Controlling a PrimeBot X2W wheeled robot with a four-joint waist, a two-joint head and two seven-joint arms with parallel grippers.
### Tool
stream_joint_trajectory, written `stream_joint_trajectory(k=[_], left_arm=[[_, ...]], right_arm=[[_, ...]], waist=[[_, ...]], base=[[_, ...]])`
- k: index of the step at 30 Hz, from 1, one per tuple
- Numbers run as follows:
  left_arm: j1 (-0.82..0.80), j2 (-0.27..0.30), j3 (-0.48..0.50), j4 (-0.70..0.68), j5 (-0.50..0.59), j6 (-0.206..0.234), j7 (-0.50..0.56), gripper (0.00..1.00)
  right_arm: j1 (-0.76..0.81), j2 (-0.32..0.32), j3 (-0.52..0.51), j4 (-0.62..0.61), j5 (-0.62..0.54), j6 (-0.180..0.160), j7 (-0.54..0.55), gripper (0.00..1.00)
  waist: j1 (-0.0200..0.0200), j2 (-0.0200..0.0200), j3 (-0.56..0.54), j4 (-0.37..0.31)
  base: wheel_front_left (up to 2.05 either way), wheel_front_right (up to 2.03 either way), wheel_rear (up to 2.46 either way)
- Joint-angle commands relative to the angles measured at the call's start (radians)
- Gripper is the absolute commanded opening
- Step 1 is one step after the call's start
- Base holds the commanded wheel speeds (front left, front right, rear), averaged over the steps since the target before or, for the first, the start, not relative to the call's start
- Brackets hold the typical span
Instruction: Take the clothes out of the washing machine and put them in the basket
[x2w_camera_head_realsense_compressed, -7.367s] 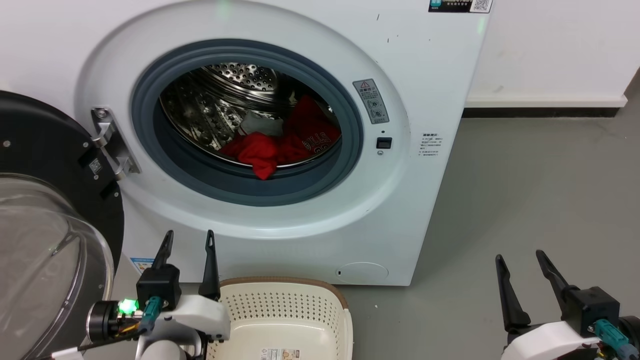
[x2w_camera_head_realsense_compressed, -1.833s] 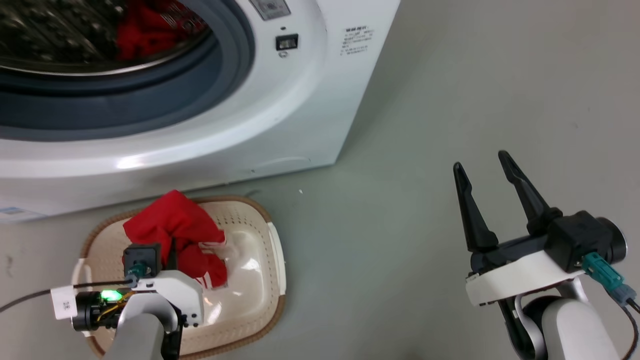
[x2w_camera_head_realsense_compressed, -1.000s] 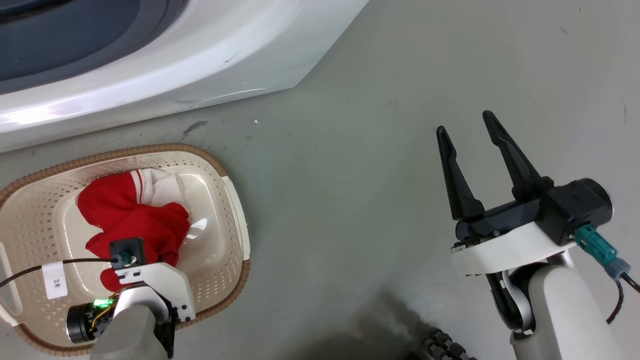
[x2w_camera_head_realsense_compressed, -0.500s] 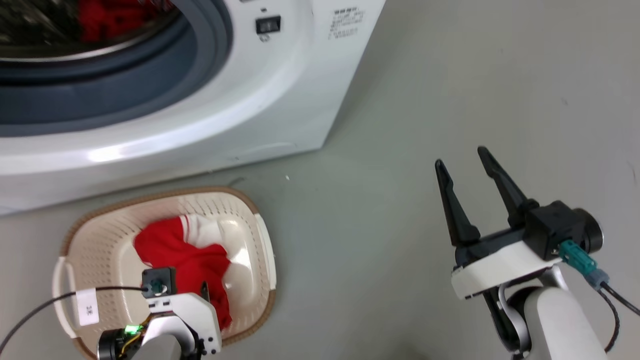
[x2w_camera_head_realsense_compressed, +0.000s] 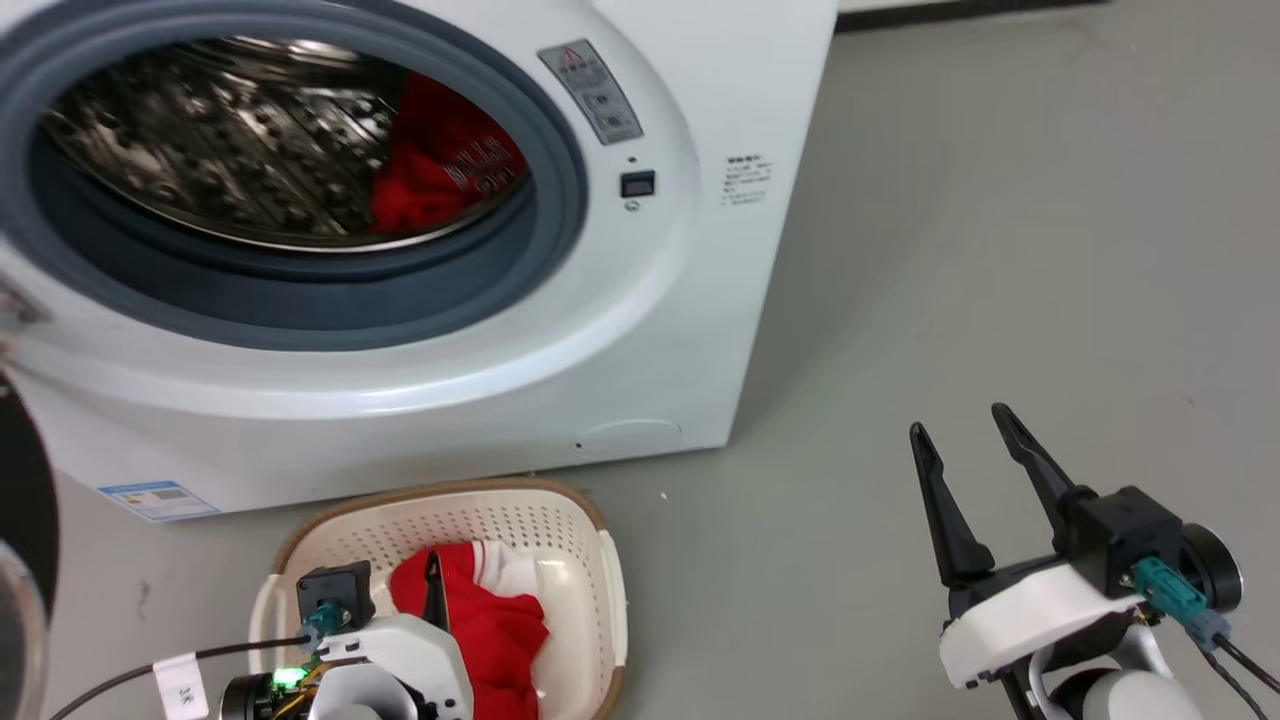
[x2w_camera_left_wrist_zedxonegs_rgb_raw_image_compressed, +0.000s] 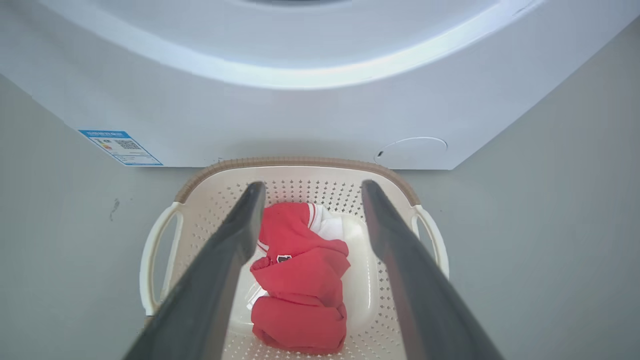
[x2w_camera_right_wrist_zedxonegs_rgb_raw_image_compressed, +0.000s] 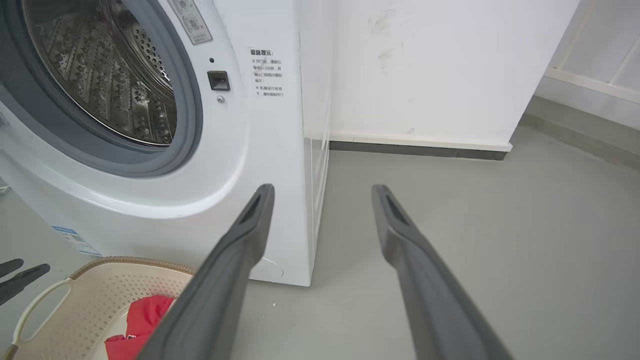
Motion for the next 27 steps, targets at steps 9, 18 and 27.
stream_joint_trajectory(k=[9,18,27], left_arm=[[0.081,-0.019,0.036,-0.246,0.065,0.005,-0.002,1.0],[-0.018,0.023,0.054,-0.28,0.095,-0.029,-0.002,1.0],[-0.224,0.115,0.083,-0.133,0.079,-0.05,0.026,1.0]], right_arm=[[0.049,0.0,-0.015,-0.046,-0.006,-0.001,0.029,1.0],[0.043,0.0,0.011,-0.058,0.012,-0.001,0.031,1.0],[0.006,0.0,0.032,-0.055,0.029,-0.001,0.01,1.0]], waist=[[0.0003,0.0,-0.07,0.073],[0.0003,0.0,-0.077,0.041],[0.0003,0.0,-0.019,-0.07]], base=[[0.0,0.0,0.0],[0.0,0.0,0.0],[0.0,0.0,0.0]])
